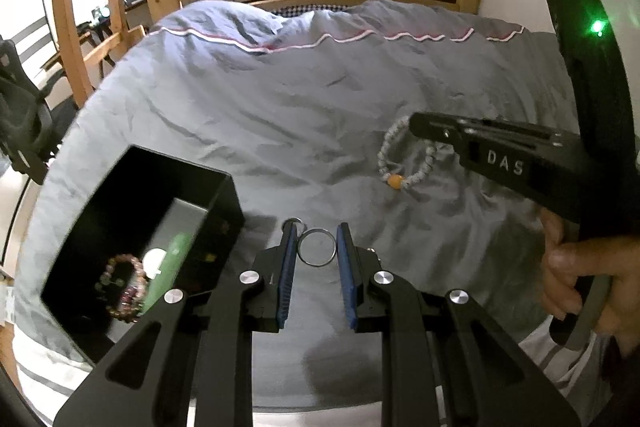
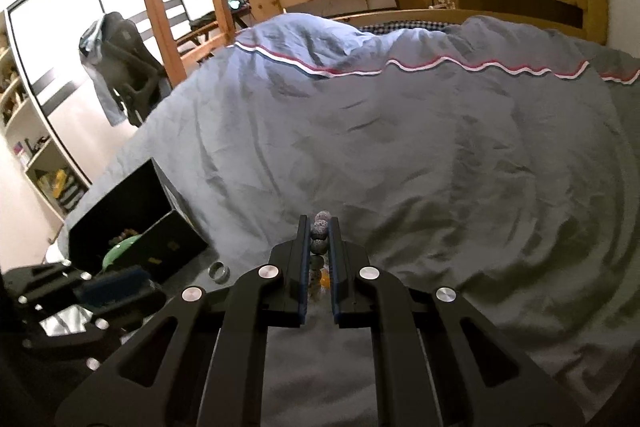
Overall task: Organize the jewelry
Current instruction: 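Close the left tool on the silver ring while the right tool lifts the grey bracelet, then carry ring and bracelet over the black box and open both tools, then grasp the thick silver ring with the right tool while the left tool approaches the gold charm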
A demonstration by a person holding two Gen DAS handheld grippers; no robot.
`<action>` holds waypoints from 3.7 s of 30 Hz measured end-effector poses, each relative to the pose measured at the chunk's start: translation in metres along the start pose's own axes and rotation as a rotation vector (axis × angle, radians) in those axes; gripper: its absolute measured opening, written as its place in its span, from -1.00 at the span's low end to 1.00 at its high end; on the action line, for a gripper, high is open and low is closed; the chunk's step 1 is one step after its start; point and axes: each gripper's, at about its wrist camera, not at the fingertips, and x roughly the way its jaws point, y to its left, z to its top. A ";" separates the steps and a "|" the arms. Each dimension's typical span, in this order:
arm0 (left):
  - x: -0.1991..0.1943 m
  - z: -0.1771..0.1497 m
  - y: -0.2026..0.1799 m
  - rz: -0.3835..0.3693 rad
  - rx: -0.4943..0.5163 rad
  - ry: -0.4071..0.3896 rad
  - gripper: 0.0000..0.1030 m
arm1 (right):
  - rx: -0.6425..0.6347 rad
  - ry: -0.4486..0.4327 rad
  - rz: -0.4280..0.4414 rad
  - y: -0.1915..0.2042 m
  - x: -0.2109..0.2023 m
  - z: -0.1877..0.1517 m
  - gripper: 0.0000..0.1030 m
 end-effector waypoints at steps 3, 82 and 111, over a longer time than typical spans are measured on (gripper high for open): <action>-0.008 0.003 0.005 0.015 -0.003 -0.014 -0.61 | -0.008 -0.001 -0.021 0.003 -0.004 0.002 -0.82; -0.042 0.002 0.117 0.143 -0.201 -0.020 0.83 | -0.066 0.077 0.070 0.103 -0.008 0.045 0.59; 0.076 -0.035 -0.051 -0.171 0.106 0.081 0.61 | -0.272 0.177 0.481 0.021 0.060 0.000 -0.14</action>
